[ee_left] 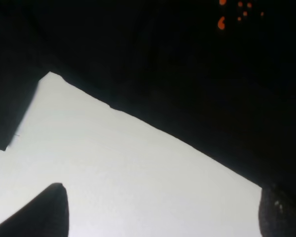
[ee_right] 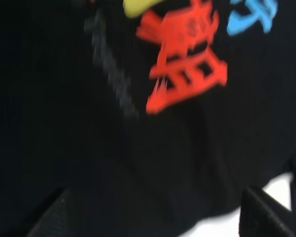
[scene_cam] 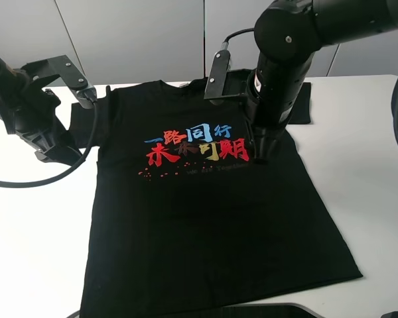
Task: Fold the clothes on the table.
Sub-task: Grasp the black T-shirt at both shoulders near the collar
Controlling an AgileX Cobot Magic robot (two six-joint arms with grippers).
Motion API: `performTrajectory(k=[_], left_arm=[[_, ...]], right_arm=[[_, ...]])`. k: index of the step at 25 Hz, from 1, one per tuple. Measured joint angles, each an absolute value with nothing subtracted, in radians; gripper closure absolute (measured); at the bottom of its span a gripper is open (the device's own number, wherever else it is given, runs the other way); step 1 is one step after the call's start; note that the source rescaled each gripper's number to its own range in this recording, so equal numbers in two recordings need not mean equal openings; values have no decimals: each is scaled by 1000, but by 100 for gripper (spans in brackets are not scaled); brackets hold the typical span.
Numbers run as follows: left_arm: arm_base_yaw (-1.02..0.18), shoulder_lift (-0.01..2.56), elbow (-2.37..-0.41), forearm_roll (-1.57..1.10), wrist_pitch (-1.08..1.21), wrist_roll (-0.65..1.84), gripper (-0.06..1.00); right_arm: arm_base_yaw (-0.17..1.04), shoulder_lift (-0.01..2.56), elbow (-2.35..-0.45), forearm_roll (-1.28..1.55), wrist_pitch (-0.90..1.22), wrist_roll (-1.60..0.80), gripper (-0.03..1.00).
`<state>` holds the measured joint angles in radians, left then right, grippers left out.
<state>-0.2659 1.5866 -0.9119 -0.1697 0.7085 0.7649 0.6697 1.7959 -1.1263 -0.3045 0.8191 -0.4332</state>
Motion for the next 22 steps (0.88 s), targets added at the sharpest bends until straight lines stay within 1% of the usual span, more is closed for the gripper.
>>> performTrajectory(k=[3,6,9,12,15,19,22], left_arm=[[-268,1587,-914,-147,709,765,-5],[-268,1587,-916,-135,709,763,-5],[-268,1587,-916,-129,701,763,-5],[-268,1587,-916,-127,668,776,-5],[-268,1587,-916,-127,646,801,-5],[-268,1608,-917,-125,638,806,-4],[-271,1653,-917,-123,637,821,2]], right_arm=[[615,1807,-1177,-165,812,-491,22],[504,1807,-1217,0,812,-582,22],[406,1807,-1242,63,830,-673,22],[347,1816,-1248,67,846,-725,22],[323,1851,-1250,67,856,-753,23],[322,1925,-1254,69,867,-788,28],[320,1967,-1270,62,869,-800,29]])
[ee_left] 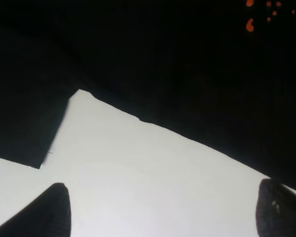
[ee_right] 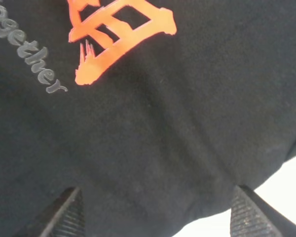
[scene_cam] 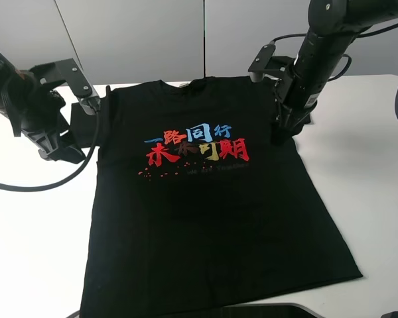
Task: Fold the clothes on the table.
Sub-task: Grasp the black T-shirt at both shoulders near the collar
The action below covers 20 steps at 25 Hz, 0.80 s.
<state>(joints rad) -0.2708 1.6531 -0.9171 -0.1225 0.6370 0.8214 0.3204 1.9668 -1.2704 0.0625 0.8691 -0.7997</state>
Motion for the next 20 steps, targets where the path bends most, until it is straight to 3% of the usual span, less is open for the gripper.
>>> performTrajectory(k=[5,11,20], left_arm=[[-318,1755,-928,-72,637,839,16],[-388,1864,-1008,6,637,798,13],[-397,1957,-1126,31,665,788,11]], right_arm=[[320,2001,-1302,40,854,-823,30],[320,2054,-1305,-29,808,-827,30],[320,2094,-1307,-109,694,-956,30]])
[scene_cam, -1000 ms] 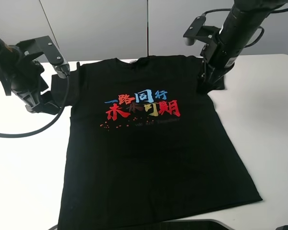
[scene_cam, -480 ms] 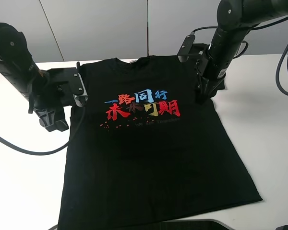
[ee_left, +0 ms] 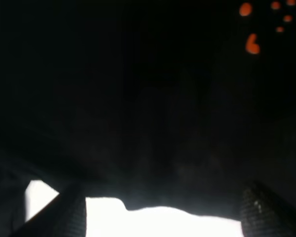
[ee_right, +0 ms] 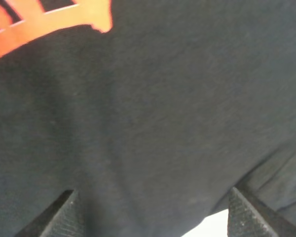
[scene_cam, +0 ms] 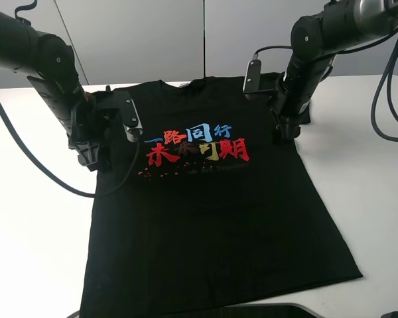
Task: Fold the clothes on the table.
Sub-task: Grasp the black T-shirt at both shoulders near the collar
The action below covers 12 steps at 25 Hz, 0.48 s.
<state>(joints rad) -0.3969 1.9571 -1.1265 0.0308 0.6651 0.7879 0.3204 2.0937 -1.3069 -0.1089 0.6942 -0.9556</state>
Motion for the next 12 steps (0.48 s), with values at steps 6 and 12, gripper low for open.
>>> performTrajectory(k=[6,12], left_arm=[[-397,1971,-1132,49,671,788,11],[-397,1972,-1132,49,673,788,11]], right_arm=[[320,2115,-1309,-110,688,-1004,30],[320,2117,-1309,-90,739,-1036,30]])
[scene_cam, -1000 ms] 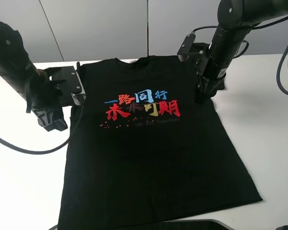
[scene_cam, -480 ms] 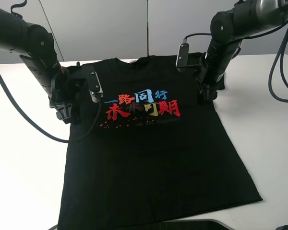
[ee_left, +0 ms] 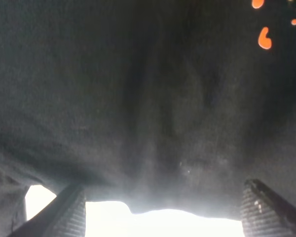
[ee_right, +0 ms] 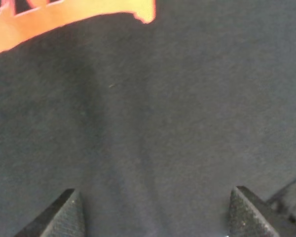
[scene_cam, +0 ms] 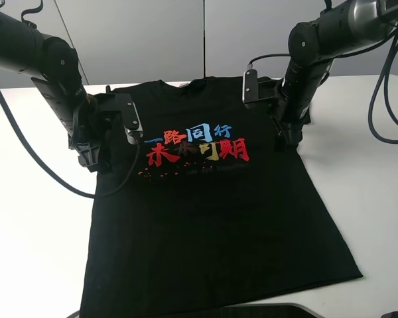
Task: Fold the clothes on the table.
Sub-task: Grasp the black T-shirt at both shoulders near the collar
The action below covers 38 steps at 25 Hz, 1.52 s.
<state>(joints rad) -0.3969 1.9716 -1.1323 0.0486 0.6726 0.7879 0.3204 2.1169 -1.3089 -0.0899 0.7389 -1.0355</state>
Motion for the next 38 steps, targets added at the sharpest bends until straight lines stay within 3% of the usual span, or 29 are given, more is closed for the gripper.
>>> performTrajectory(k=[20,33,36,38], left_arm=[[-397,2047,-1133,48,624,788,11],[-397,2071,-1150,48,641,788,12],[-397,2075,-1152,36,663,788,26],[-401,2077,-1152,23,685,788,48]], right_arm=[[320,2156,-1315,-90,760,-1062,30],[320,2158,-1317,-84,773,-1064,38],[320,2158,-1317,-72,778,-1064,44],[320,2160,-1317,-59,783,-1066,53]])
